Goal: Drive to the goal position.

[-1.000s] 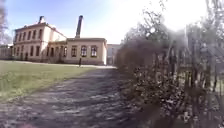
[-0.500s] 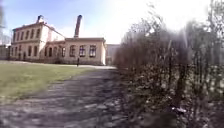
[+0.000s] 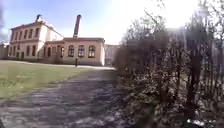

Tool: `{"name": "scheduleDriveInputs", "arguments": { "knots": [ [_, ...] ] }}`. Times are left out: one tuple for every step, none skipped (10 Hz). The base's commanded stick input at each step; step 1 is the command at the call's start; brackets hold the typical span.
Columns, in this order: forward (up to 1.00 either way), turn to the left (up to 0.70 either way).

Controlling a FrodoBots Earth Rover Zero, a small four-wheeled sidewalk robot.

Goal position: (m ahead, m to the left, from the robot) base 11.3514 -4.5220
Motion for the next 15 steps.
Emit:
{"name": "scheduleDriveInputs", "arguments": {
  "knots": [
    [0.85, 0.00],
    [0.85, 0.00],
    [0.85, 0.00],
    [0.85, 0.00],
    [0.85, 0.00],
    [0.85, 0.00],
    [0.85, 0.00],
    [0.85, 0.00],
    [0.85, 0.00],
    [0.85, 0.00],
    [0.85, 0.00],
    [0.85, 0.00],
    [0.85, 0.00],
    [0.85, 0.00],
    [0.85, 0.00]
  ]
}}
